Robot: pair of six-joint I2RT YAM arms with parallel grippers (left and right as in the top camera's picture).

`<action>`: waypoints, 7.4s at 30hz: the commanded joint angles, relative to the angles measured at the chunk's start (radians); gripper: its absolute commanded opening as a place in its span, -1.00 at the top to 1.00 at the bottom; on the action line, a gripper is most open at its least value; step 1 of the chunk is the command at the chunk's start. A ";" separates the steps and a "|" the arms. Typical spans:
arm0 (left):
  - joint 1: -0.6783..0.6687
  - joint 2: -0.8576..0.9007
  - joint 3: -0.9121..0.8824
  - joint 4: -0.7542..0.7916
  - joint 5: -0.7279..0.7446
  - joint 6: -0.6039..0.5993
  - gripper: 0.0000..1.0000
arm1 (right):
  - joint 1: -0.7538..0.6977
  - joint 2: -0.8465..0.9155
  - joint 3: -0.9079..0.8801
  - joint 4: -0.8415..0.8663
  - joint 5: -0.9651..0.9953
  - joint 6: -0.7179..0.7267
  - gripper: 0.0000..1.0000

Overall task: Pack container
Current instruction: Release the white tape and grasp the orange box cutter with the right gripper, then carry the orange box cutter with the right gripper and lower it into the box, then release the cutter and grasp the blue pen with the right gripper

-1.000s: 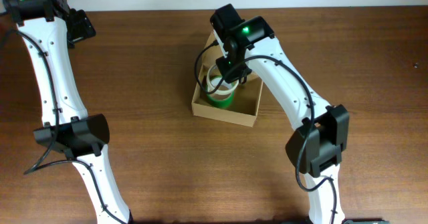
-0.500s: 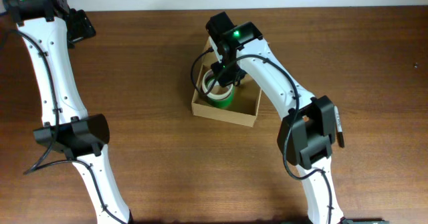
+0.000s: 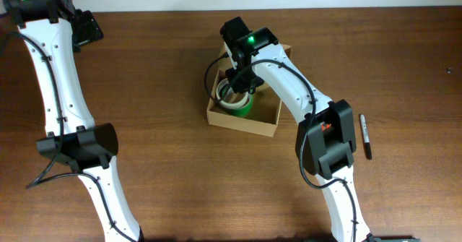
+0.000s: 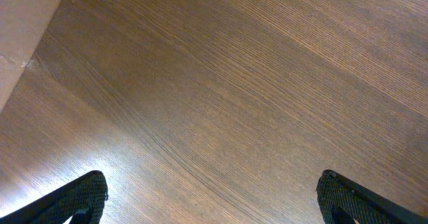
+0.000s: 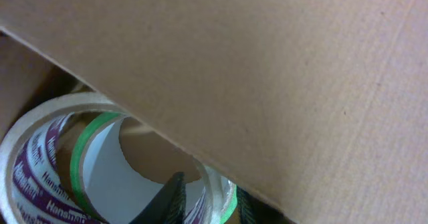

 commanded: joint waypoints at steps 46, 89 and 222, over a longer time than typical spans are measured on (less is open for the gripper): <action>0.003 -0.039 -0.003 -0.003 0.007 0.012 -1.00 | -0.496 -0.621 -0.995 0.259 -0.089 -0.042 -0.14; 0.003 -0.039 -0.003 -0.003 0.007 0.012 -1.00 | -0.447 -0.584 -0.226 -0.045 -0.045 -0.026 0.93; 0.003 -0.039 -0.003 -0.003 0.007 0.012 -1.00 | -0.667 -0.497 -1.044 0.374 -0.163 0.098 -0.16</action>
